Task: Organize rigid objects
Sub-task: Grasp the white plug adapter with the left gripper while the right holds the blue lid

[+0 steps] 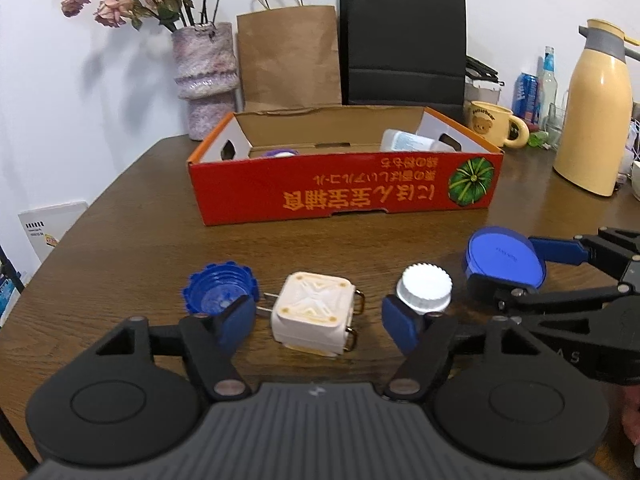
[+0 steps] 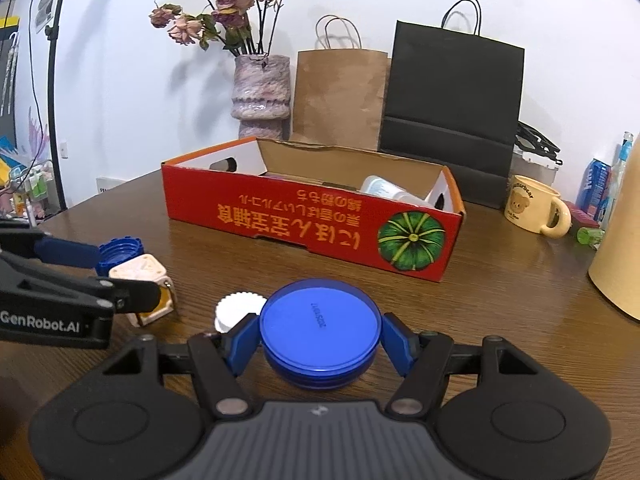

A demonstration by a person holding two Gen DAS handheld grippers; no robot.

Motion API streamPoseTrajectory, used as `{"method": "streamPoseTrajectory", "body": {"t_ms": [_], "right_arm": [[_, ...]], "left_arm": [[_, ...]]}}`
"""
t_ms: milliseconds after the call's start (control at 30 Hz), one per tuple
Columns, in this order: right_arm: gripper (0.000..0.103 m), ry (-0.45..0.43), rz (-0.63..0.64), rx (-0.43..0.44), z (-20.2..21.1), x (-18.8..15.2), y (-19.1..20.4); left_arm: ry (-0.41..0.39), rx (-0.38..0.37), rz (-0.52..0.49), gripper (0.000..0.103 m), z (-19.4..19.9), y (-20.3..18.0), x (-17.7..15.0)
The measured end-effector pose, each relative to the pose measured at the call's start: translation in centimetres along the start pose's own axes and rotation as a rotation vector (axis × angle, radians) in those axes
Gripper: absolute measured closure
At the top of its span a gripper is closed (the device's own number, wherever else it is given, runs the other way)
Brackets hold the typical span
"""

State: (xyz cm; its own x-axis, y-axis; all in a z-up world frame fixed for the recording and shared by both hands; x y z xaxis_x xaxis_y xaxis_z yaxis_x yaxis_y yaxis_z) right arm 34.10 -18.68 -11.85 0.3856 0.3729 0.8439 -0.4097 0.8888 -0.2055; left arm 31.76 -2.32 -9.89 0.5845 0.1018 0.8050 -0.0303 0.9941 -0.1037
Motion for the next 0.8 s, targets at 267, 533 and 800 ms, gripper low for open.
{"method": "streamPoseTrajectory", "body": {"t_ms": [267, 533, 800], "right_arm": [[0.038, -0.006, 0.006, 0.003, 0.2, -0.3, -0.6], [0.038, -0.011, 0.001, 0.012, 0.4, -0.3, -0.7], [0.038, -0.016, 0.0, 0.018, 0.5, -0.3, -0.6]], "left_arm": [[0.051, 0.014, 0.024, 0.042, -1.3, -0.2, -0.3], [0.091, 0.022, 0.069, 0.047, -2.9, -0.3, 0.0], [0.081, 0.036, 0.06, 0.038, -4.1, -1.0, 0.6]]}}
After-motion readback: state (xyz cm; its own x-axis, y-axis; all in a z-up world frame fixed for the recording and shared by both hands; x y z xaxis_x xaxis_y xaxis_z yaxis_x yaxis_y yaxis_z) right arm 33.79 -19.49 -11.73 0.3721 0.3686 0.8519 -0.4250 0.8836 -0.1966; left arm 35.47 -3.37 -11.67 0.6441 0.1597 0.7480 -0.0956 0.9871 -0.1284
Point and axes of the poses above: each gripper's, at about its wrist camera, not at the fingertips, and z roughly against the way its jaws point, y to its left, x to its top, the point moved 4 cm from there along -z, roughly the way its jaws point, and after that the axes turned 10 degrees about z, right-handed, at the moved point
